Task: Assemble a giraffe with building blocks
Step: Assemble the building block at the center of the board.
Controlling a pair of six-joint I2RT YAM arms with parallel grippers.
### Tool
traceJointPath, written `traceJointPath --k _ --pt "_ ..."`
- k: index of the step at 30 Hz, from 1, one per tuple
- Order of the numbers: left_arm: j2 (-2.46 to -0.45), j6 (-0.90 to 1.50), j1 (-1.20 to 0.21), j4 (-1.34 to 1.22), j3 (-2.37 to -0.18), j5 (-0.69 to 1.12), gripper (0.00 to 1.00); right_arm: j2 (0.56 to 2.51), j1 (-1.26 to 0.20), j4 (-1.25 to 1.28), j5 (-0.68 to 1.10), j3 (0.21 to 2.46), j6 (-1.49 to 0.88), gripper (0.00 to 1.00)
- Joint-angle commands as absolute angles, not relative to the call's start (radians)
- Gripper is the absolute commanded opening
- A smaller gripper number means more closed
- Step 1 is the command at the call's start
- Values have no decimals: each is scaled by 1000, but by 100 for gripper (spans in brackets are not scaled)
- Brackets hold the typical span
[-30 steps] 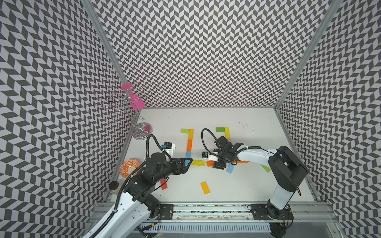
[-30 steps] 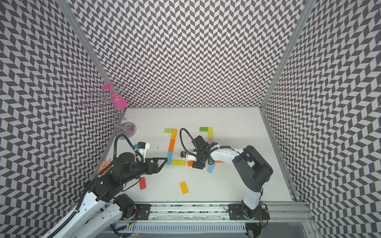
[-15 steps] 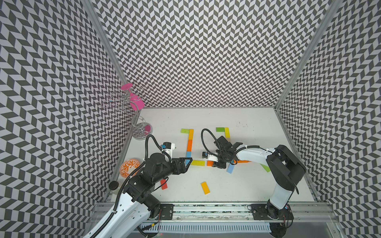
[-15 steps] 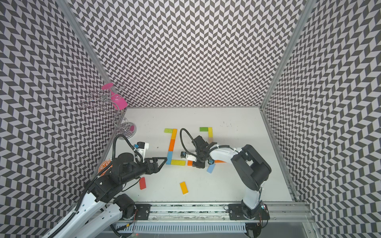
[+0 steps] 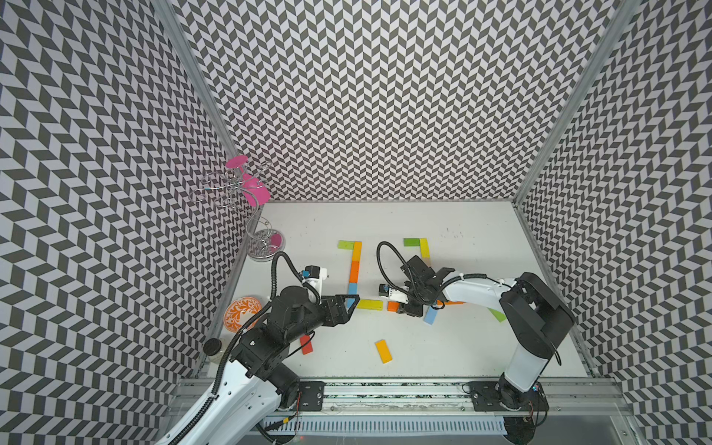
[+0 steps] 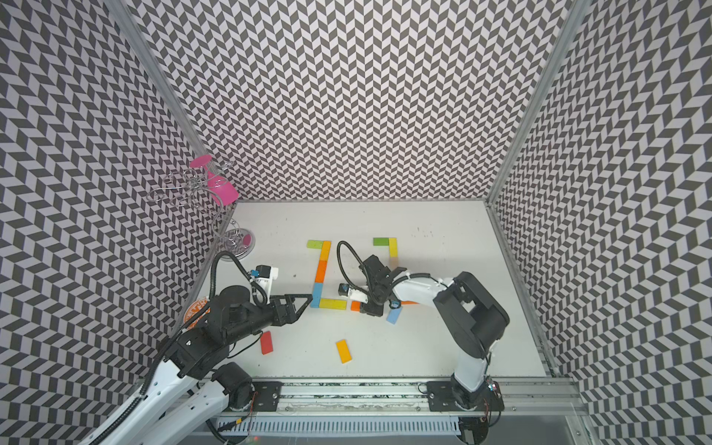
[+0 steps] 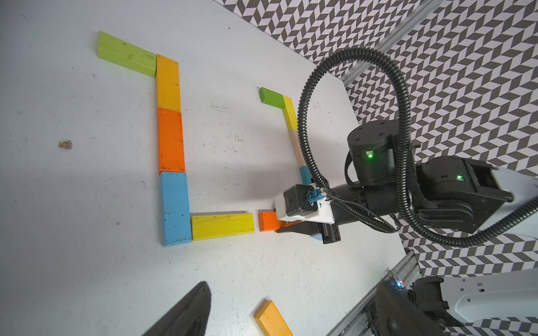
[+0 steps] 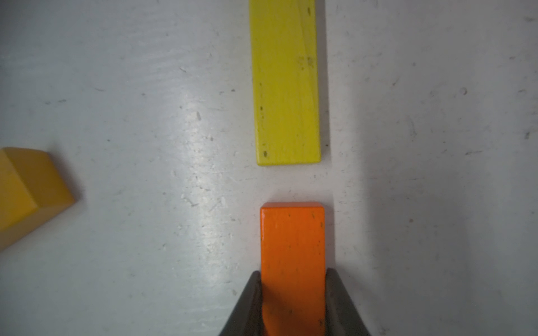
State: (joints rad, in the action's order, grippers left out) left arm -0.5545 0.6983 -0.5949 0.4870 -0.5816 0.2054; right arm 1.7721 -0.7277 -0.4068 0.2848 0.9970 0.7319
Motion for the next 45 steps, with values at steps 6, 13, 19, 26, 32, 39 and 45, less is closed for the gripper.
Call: traceJointPath --k 6,13,19,26,32,39,45 --pt "-541 704 -592 469 -577 209 89 1802 -762 -392 289 1010 724 25" --pt "-543 703 -593 471 -579 213 89 1820 -762 -386 263 1026 718 25" --pt "-543 704 -592 468 -577 213 89 1831 -764 -382 258 1037 712 26" --pt "-543 703 -592 466 -575 213 89 1837 -765 -374 256 1041 709 27" --pt "-545 703 -592 465 -574 213 90 1845 -765 -374 250 1050 712 29" --pt "-546 702 -592 465 -574 216 89 1843 -765 -384 253 1052 724 34" --pt "-548 701 -592 463 -572 215 89 1827 -765 -393 241 1049 733 50"
